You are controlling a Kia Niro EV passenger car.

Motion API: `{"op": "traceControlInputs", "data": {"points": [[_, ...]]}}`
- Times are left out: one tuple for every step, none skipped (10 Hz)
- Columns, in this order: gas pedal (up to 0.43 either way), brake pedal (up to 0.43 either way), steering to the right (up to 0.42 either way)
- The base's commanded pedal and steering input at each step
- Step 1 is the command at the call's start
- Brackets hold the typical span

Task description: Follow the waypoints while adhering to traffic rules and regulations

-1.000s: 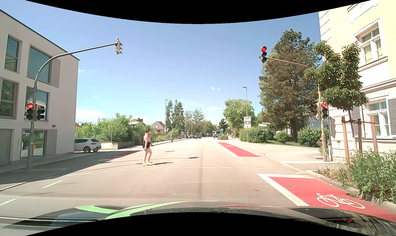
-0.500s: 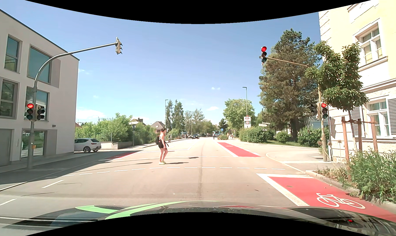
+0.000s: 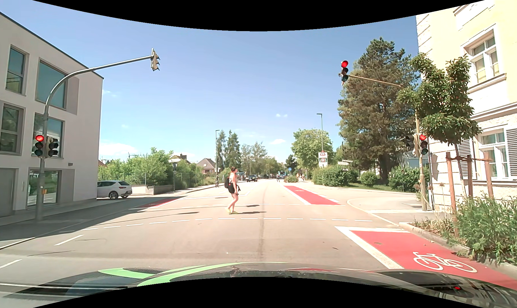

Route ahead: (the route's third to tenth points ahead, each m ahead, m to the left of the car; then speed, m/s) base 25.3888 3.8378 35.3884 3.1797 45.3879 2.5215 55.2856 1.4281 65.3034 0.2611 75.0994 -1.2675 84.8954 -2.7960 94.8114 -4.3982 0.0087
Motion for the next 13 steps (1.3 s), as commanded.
{"op": "traceControlInputs", "data": {"points": [[0.000,0.293,-0.009],[0.000,0.293,-0.009],[0.000,0.293,-0.009],[0.000,0.293,-0.009],[0.000,0.293,-0.009],[0.000,0.299,-0.009],[0.000,0.299,-0.009],[0.000,0.299,-0.009],[0.000,0.299,-0.009],[0.000,0.299,-0.009],[0.000,0.299,-0.009],[0.000,0.299,-0.009],[0.000,0.299,-0.009]]}}
